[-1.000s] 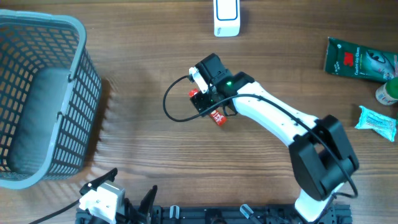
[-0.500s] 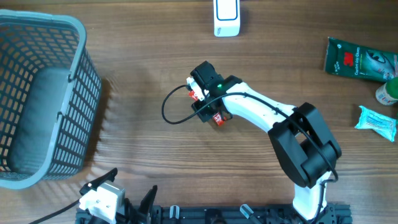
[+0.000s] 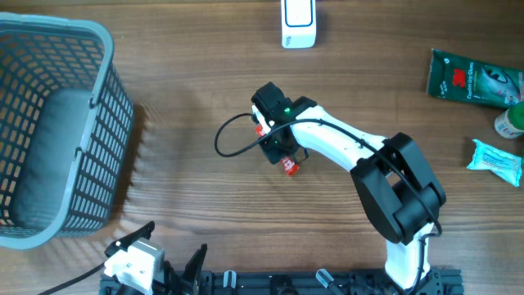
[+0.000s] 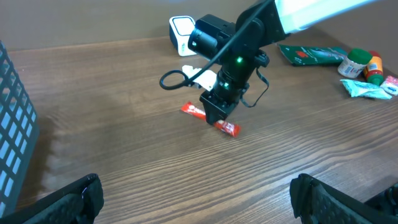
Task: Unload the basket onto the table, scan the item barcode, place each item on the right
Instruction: 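Reach the right gripper to the red Nescafe stick and grasp it, then lift the red Nescafe stick and adjust it in the gripper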
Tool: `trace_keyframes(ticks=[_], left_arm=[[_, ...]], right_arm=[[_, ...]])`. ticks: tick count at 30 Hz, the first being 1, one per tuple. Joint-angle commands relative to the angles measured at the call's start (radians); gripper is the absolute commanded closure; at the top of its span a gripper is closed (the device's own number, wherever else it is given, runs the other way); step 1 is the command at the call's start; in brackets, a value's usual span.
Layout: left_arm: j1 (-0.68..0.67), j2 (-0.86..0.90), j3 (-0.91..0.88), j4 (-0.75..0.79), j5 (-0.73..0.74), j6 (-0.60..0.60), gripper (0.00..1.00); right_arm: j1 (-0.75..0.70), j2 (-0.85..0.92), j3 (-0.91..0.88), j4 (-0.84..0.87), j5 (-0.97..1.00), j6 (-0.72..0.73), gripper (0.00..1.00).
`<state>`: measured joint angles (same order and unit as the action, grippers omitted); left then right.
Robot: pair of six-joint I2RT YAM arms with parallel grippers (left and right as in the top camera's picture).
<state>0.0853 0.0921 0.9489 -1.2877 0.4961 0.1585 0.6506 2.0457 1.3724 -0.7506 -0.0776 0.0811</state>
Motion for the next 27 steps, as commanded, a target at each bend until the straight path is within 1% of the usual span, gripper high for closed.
trace_keyframes(ticks=[1,4,6,8,9,11,12,14,16,20,22,24,27], left_arm=[[-0.002,-0.007,-0.001,0.0,0.009,-0.009,0.0],[-0.002,-0.007,-0.001,0.0,0.009,-0.009,0.0],[-0.002,-0.007,-0.001,0.0,0.009,-0.009,0.0],[-0.002,-0.007,-0.001,0.0,0.009,-0.009,0.0],[-0.002,-0.007,-0.001,0.0,0.009,-0.009,0.0],[-0.002,-0.007,-0.001,0.0,0.009,-0.009,0.0],[-0.002,-0.007,-0.001,0.0,0.009,-0.009,0.0],[-0.002,-0.007,-0.001,0.0,0.009,-0.009,0.0],[-0.002,-0.007,-0.001,0.0,0.009,-0.009,0.0],[-0.002,-0.007,-0.001,0.0,0.009,-0.009,0.0],[-0.002,-0.007,-0.001,0.0,0.009,-0.009,0.0],[-0.002,-0.007,-0.001,0.0,0.009,-0.009,0.0],[-0.002,-0.007,-0.001,0.0,0.009,-0.009,0.0]], right_arm=[[-0.022,0.008,0.079,-0.058,-0.292,0.107,0.96],[-0.04,-0.032,0.122,-0.085,-0.477,0.191,0.96],[-0.048,-0.061,0.126,-0.087,-0.587,0.293,0.95],[-0.05,-0.078,0.126,-0.108,-0.652,0.393,0.96],[-0.05,-0.084,0.126,-0.121,-0.68,0.42,0.96],[-0.05,-0.088,0.126,-0.152,-0.755,0.425,0.96],[-0.05,-0.088,0.126,-0.185,-0.838,0.423,0.96],[-0.05,-0.088,0.126,-0.232,-0.916,0.423,0.96],[-0.05,-0.088,0.126,-0.267,-0.974,0.424,0.96],[-0.05,-0.088,0.126,-0.317,-1.025,0.456,0.96],[-0.05,-0.088,0.126,-0.344,-1.053,0.507,0.96],[-0.05,-0.088,0.126,-0.388,-1.106,0.62,0.96],[-0.05,-0.088,0.126,-0.4,-1.165,0.629,0.96]])
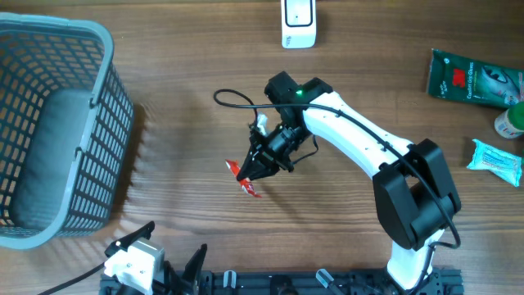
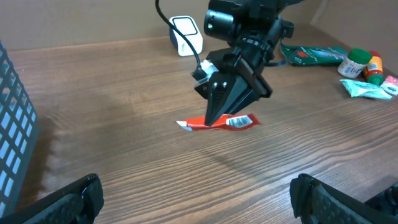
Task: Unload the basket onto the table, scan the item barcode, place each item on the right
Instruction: 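Lift the red Nescafe stick and adjust it in the gripper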
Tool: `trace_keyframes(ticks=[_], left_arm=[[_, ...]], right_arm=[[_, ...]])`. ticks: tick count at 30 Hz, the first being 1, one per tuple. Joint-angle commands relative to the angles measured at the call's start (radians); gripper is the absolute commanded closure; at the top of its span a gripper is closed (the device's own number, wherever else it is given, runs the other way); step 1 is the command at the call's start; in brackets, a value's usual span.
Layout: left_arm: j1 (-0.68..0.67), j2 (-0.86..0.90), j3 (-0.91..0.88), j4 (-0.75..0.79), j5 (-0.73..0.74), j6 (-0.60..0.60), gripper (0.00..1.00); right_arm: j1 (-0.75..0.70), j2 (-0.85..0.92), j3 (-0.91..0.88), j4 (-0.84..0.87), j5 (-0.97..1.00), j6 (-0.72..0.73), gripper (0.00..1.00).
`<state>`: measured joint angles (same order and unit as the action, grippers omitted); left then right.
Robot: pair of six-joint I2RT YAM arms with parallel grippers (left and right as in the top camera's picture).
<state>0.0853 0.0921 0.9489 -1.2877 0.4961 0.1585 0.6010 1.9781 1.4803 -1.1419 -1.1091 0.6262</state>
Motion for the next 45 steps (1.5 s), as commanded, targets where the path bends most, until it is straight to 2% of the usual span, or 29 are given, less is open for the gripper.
trace_keyframes(ticks=[1,8,17,26,33,45], left_arm=[[-0.002,-0.006,-0.001,0.0,0.009,-0.009,0.0],[-0.002,-0.007,-0.001,0.0,0.009,-0.009,0.0],[-0.002,-0.007,-0.001,0.0,0.009,-0.009,0.0],[-0.002,-0.007,-0.001,0.0,0.009,-0.009,0.0],[-0.002,-0.007,-0.001,0.0,0.009,-0.009,0.0],[-0.002,-0.007,-0.001,0.0,0.009,-0.009,0.0]], right_arm=[[0.0,-0.021,0.018,-0.013,-0.154,0.084,0.96],[0.0,-0.021,0.018,-0.06,-0.18,0.091,0.96],[0.0,-0.021,0.018,-0.161,-0.331,0.081,0.96],[0.0,-0.021,0.018,-0.162,-0.417,0.085,0.96],[0.0,-0.021,0.018,-0.161,-0.427,0.213,0.96],[0.0,-0.021,0.018,-0.152,-0.427,0.214,0.96]])
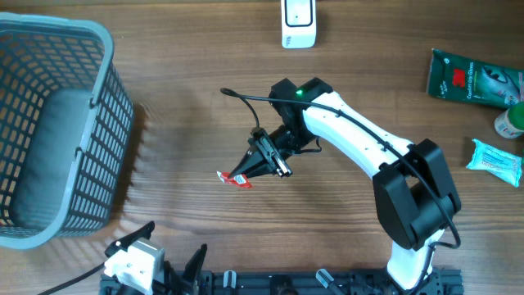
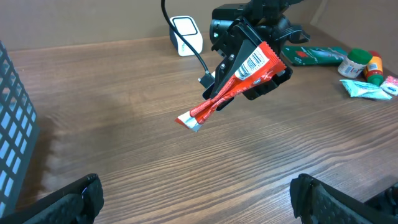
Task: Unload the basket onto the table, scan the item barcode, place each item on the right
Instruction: 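Lift the red Nescafe stick and adjust it in the gripper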
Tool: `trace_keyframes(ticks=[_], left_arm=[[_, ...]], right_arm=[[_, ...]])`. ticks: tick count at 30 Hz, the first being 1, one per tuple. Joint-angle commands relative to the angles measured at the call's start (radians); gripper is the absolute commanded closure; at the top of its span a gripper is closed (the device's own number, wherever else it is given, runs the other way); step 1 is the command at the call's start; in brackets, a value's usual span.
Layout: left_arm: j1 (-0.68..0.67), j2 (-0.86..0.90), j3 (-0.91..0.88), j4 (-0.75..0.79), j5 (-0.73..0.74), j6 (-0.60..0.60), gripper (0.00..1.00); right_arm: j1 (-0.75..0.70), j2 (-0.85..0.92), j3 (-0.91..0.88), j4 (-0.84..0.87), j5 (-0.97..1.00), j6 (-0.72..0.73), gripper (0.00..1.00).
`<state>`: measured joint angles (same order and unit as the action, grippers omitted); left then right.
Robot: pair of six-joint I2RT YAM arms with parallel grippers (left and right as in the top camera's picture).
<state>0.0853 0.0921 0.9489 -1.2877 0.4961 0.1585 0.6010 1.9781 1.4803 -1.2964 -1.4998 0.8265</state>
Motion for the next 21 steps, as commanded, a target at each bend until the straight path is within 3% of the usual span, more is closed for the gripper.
trace_keyframes(ticks=[1,16,21], left_arm=[[-0.002,-0.007,-0.001,0.0,0.009,-0.009,0.0],[-0.002,-0.007,-0.001,0.0,0.009,-0.009,0.0],[-0.002,-0.007,-0.001,0.0,0.009,-0.009,0.0]], right_arm=[[0.0,-0.021,0.018,0.002,-0.036,0.014,0.96],[0.0,-0.021,0.018,0.017,-0.037,0.003,0.96],[0.0,-0.021,0.018,0.013,-0.124,-0.172,0.96]])
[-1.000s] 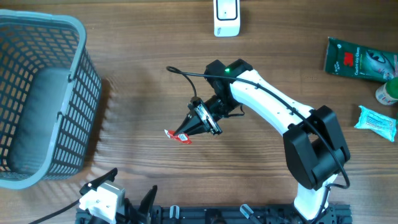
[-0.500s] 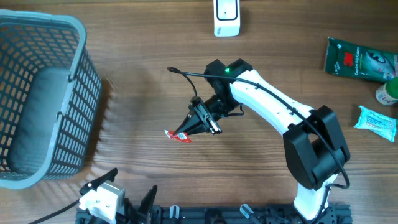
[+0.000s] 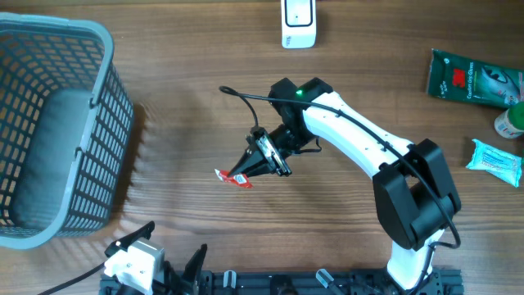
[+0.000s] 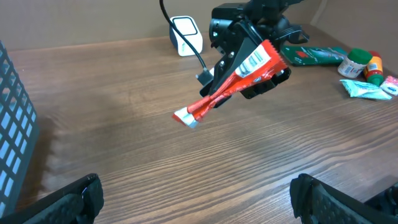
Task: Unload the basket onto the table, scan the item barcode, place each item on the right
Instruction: 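Lift the red Nescafe stick and adjust it in the gripper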
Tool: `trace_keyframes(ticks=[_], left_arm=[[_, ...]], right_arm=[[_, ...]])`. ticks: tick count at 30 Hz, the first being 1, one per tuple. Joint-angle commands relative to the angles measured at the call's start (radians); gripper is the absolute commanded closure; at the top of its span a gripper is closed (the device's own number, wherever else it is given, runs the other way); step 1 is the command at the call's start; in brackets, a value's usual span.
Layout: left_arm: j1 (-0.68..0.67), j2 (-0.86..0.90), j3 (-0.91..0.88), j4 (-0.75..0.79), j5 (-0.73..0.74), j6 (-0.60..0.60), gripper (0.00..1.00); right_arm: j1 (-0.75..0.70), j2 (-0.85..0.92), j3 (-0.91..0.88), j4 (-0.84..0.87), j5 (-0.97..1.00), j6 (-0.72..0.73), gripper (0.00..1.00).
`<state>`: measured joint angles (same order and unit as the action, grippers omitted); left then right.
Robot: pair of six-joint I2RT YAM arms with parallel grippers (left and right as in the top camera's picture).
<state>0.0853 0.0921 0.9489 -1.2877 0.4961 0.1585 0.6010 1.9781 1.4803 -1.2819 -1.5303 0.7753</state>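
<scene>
A slim red packet (image 3: 233,178) with a white barcode label (image 4: 252,61) is held up off the wooden table, tilted, its sealed end (image 4: 186,117) pointing down left. My right gripper (image 3: 264,161) is shut on the packet's upper part. The white barcode scanner (image 3: 297,22) stands at the table's far edge, also visible in the left wrist view (image 4: 185,34). My left gripper (image 4: 199,198) is open, low near the table's front edge, with nothing between its fingers (image 4: 78,193).
A grey plastic basket (image 3: 49,123) stands at the left. At the far right lie a green packet (image 3: 473,79), a small bottle (image 3: 509,121) and a light blue wrapper (image 3: 496,159). A black cable (image 3: 237,97) loops from the right arm.
The packet in my right gripper has shifted very slightly left and its tilt changed a little. My left gripper has not moved.
My right gripper was down on the red packet lying on the table. Then it held the packet lifted further left. Then the packet was turned so that its barcode label faced up, and it stays held so now.
</scene>
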Motion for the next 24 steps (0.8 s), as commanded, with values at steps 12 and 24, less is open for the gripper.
trace_keyframes(ticks=[12,24], left_arm=[[-0.002,-0.007,-0.001,0.0,0.009,-0.009,0.0],[-0.002,-0.007,-0.001,0.0,0.009,-0.009,0.0]], right_arm=[[0.0,-0.021,0.018,-0.003,-0.094,-0.165,0.96],[0.0,-0.021,0.018,-0.002,-0.094,-0.173,0.96]])
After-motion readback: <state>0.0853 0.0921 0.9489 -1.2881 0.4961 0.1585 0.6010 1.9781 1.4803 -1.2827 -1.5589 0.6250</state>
